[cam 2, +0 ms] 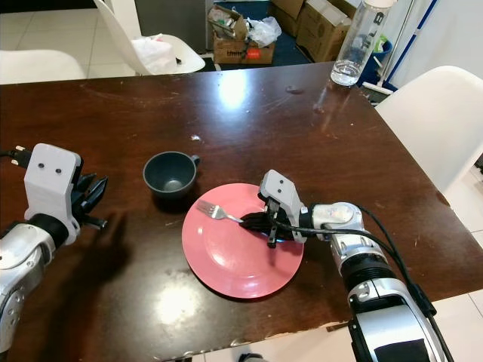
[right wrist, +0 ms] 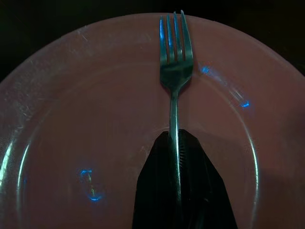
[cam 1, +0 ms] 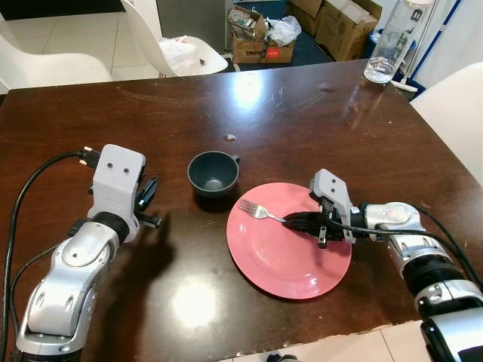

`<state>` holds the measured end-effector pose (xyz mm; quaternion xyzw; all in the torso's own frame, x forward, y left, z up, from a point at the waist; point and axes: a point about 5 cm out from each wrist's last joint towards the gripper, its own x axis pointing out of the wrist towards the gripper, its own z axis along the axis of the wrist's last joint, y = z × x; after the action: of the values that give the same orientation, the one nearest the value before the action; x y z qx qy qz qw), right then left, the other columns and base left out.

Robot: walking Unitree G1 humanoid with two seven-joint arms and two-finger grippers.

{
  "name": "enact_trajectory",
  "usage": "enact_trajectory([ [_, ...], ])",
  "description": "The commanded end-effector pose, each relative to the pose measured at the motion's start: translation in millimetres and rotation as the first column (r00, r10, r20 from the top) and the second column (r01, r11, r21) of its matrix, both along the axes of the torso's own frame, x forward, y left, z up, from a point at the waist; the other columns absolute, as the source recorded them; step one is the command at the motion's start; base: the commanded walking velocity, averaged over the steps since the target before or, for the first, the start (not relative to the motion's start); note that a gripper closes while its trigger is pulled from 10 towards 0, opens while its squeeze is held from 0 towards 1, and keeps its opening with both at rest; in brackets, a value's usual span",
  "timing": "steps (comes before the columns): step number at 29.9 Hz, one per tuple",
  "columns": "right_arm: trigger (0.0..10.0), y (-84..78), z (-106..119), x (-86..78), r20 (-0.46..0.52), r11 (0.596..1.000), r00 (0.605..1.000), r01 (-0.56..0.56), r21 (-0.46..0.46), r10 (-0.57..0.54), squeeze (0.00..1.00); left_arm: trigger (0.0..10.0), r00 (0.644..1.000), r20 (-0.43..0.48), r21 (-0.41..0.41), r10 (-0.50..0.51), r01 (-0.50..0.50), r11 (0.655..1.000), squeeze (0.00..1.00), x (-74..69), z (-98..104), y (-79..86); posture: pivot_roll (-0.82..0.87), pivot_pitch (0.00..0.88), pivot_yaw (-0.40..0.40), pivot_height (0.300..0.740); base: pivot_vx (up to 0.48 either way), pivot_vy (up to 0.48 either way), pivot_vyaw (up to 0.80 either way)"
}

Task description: Setting the table

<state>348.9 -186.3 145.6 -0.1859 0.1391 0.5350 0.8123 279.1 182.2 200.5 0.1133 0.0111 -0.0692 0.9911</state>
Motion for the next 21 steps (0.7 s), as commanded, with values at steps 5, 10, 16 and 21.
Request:
enact_trajectory([
  [5,10.0,8.2,8.2,3.1,0.072,0.993,0.994,0.071,0.099,-0.078,0.00,10.0,1.000,-0.010,-0.019,0.012,-0.012,1.000,0.00,2.1,-5.5,-4.5,0.07,0.154,0.069,0.740,0.000,0.000,0.00],
  [10,10.0,28.7,39.7,-3.6,0.182,0.960,0.979,0.042,0.276,-0.095,0.00,10.0,1.000,0.002,-0.044,0.007,-0.007,0.999,0.00,8.5,-5.7,-12.0,0.03,0.142,0.060,0.740,0.000,0.000,0.00],
  [16,10.0,43.8,46.9,-18.6,0.194,0.932,0.977,0.015,0.362,-0.091,0.00,10.0,1.000,0.014,-0.065,0.005,-0.004,0.998,0.00,14.0,-5.4,-17.5,0.01,0.134,0.044,0.740,0.000,0.000,0.00],
  [21,10.0,35.1,27.8,-18.7,0.153,0.944,0.978,0.088,0.319,-0.144,0.00,10.0,1.000,0.016,-0.082,0.008,-0.006,0.997,0.00,15.0,-6.8,-20.8,0.01,0.136,0.035,0.740,0.000,0.000,0.00],
])
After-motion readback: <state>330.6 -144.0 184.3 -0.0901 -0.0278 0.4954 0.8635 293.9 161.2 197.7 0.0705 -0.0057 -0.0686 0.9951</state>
